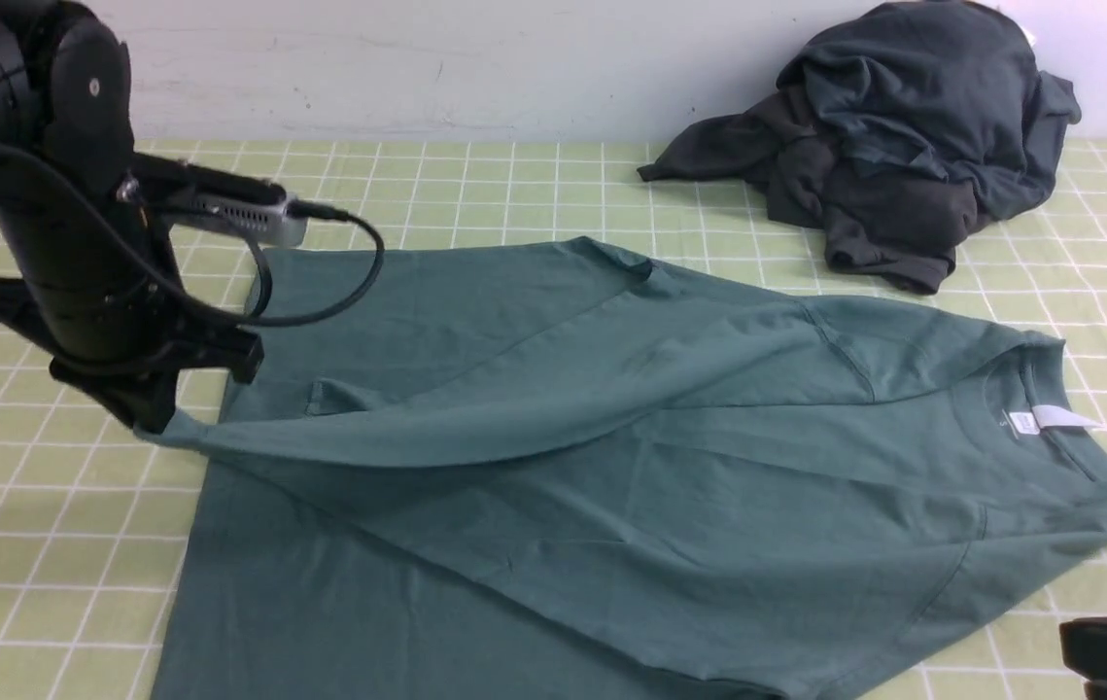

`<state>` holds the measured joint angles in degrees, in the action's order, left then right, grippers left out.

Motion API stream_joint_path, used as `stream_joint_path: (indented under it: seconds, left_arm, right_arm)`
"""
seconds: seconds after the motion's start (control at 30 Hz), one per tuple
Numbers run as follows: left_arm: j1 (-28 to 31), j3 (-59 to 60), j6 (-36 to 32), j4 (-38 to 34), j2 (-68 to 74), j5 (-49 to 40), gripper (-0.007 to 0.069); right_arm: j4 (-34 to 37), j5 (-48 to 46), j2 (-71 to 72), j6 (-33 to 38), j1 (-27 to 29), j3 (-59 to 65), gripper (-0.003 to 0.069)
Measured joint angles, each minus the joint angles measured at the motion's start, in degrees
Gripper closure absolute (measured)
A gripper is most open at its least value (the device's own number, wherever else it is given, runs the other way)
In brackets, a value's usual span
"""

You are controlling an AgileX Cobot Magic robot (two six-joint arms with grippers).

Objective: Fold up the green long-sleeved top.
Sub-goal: Use the left arm to drag and drop the cuff onto the cuff closest to the left arm, then use the right arm to clamp the right edge of the fabric

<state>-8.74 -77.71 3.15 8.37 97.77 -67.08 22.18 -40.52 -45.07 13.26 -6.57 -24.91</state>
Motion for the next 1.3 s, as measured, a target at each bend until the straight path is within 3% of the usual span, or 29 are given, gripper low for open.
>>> stream_joint_path:
  seconds: [0.27,0.4,0.5,0.73,0.87,1.0,1.3]
  left_arm:
    - [0.0,6.4,-0.1,-0.1,-0.1,4.2,0.0506]
    - [-0.1,6.5,-0.1,-1.6,-2.4,4.2,0.0332]
    - [-0.1,6.5,-0.5,-3.3,-4.6,4.1,0.0255]
    - [-0.2,7.3,-0.5,-3.8,-6.9,5.5,0.0215]
    - [-0.2,10.3,-0.5,-3.8,-6.9,11.4,0.0215]
    - [-0.2,12.6,-0.1,-4.0,-6.4,18.4,0.0215]
    - [-0.2,13.2,-0.1,-5.4,-6.2,21.9,0.0215]
  right_arm:
    - [1.3,-0.5,0.0,2.8,0.0,0.0,0.0669]
    - [2.6,-1.5,0.0,4.9,0.0,0.0,0.0669]
    - [2.7,-2.0,0.0,5.3,0.0,0.0,0.0669]
    - [2.9,-2.6,-0.8,5.1,0.0,-0.1,0.0667]
    - [2.9,-2.6,-5.3,3.5,0.0,-2.9,0.065]
    - [2.5,-1.3,-15.1,2.8,0.0,-11.1,0.0601]
    - [-7.1,-0.5,-47.1,-3.5,0.0,-40.0,0.0352]
